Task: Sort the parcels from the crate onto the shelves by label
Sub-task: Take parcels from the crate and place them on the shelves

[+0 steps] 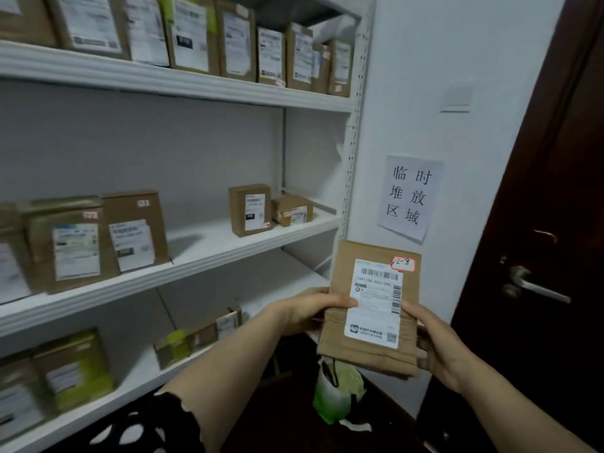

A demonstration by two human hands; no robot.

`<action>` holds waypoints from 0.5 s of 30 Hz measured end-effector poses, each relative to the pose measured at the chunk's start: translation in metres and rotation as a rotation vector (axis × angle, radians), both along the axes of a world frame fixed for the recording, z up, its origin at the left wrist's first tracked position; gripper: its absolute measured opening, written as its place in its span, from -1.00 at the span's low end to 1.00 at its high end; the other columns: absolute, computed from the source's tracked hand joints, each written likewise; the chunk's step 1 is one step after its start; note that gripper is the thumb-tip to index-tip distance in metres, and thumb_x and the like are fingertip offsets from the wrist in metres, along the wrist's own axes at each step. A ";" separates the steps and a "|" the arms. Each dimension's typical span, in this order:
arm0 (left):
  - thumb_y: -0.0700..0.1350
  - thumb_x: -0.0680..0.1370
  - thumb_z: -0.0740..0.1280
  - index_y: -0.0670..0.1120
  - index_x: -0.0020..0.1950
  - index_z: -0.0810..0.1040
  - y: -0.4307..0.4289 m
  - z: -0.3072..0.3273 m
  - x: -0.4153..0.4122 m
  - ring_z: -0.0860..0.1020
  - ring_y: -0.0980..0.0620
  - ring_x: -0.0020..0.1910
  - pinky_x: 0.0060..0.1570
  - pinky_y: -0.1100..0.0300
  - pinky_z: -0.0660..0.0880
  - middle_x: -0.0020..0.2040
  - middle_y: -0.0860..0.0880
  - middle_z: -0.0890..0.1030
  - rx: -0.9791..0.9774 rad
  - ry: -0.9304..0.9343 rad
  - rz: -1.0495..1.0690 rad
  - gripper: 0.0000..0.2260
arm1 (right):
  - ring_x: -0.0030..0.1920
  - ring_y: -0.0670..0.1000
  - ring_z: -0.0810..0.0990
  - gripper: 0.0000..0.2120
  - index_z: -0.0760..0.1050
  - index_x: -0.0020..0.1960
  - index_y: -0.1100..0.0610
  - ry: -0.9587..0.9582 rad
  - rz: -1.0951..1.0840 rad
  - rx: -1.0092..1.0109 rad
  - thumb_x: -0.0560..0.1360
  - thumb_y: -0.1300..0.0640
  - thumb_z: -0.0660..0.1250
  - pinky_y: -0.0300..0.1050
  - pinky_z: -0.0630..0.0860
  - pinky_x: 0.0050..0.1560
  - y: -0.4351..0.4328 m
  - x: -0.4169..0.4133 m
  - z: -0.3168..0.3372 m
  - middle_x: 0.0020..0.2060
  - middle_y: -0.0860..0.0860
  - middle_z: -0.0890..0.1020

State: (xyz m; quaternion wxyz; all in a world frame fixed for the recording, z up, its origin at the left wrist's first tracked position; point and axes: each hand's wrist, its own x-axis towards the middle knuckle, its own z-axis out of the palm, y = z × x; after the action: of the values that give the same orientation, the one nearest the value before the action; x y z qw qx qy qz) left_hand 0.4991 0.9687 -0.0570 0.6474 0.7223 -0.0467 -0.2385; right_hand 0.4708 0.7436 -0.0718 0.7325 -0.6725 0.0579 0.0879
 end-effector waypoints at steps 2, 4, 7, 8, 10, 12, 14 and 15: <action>-0.06 0.45 0.45 -0.05 0.13 0.55 0.022 -0.005 0.007 0.61 -0.03 0.12 0.24 0.07 0.47 0.07 -0.04 0.67 -0.011 0.031 0.055 -0.72 | 0.00 0.07 0.62 -0.71 0.58 0.11 0.02 -0.005 0.072 -0.005 0.44 -0.06 0.35 0.03 0.56 -0.12 0.021 0.016 -0.002 -0.11 0.03 0.70; -0.13 0.50 0.39 -0.06 0.11 0.55 0.040 -0.010 0.014 0.64 0.04 0.02 0.08 0.18 0.53 0.01 -0.01 0.69 -0.025 0.043 0.103 -0.81 | 0.00 0.06 0.63 -0.72 0.57 0.12 0.00 -0.013 0.128 -0.003 0.46 -0.06 0.35 0.05 0.57 -0.08 0.036 0.033 -0.005 -0.12 0.01 0.71; -0.08 0.41 0.49 -0.06 0.15 0.54 0.059 -0.019 0.024 0.63 0.03 0.07 0.11 0.16 0.51 0.04 -0.01 0.69 0.000 0.043 0.156 -0.66 | 0.03 0.08 0.63 -0.61 0.56 0.15 -0.01 0.002 0.201 0.007 0.35 -0.09 0.40 0.10 0.57 0.01 0.054 0.058 -0.014 -0.08 0.02 0.71; -0.03 0.33 0.53 -0.06 0.18 0.54 0.063 -0.022 0.029 0.62 0.00 0.11 0.18 0.10 0.49 0.07 -0.02 0.68 0.020 0.045 0.174 -0.54 | 0.03 0.08 0.63 -0.56 0.55 0.15 -0.02 0.009 0.223 0.009 0.31 -0.11 0.41 0.13 0.57 0.05 0.059 0.067 -0.017 -0.07 0.01 0.71; 0.07 0.19 0.56 -0.04 0.24 0.51 0.071 -0.029 0.041 0.59 -0.02 0.16 0.27 0.01 0.45 0.11 -0.02 0.66 0.047 0.063 0.217 -0.35 | 0.04 0.07 0.63 -0.56 0.55 0.16 -0.04 0.017 0.267 0.012 0.30 -0.12 0.42 0.15 0.54 0.12 0.068 0.086 -0.021 -0.05 0.00 0.71; 0.11 0.13 0.57 -0.03 0.25 0.50 0.077 -0.033 0.054 0.59 -0.03 0.16 0.28 -0.05 0.45 0.11 -0.02 0.66 0.064 0.065 0.274 -0.28 | 0.04 0.06 0.64 -0.62 0.56 0.15 -0.02 0.025 0.306 0.020 0.37 -0.09 0.41 0.12 0.53 0.14 0.075 0.109 -0.025 -0.06 0.00 0.71; 0.10 0.12 0.56 -0.04 0.24 0.50 0.080 -0.034 0.067 0.61 -0.03 0.13 0.25 -0.05 0.47 0.09 -0.02 0.67 0.079 0.057 0.324 -0.28 | 0.01 0.06 0.65 -0.65 0.57 0.14 0.00 0.029 0.337 0.033 0.39 -0.06 0.41 0.04 0.57 0.05 0.080 0.134 -0.028 -0.09 0.01 0.72; 0.10 0.12 0.55 -0.04 0.22 0.51 0.081 -0.034 0.075 0.61 -0.03 0.12 0.22 -0.03 0.49 0.08 -0.03 0.67 0.080 0.054 0.347 -0.30 | -0.02 0.07 0.66 -0.64 0.57 0.14 0.01 0.038 0.353 0.042 0.37 -0.05 0.42 -0.01 0.58 -0.04 0.082 0.147 -0.028 -0.10 0.02 0.72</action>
State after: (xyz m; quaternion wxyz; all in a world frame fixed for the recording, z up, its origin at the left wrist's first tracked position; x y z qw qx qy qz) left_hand 0.5740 1.0496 -0.0910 0.6508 0.7379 0.1057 -0.1442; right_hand 0.6180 0.8252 -0.0996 0.7184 -0.6550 -0.0489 0.2290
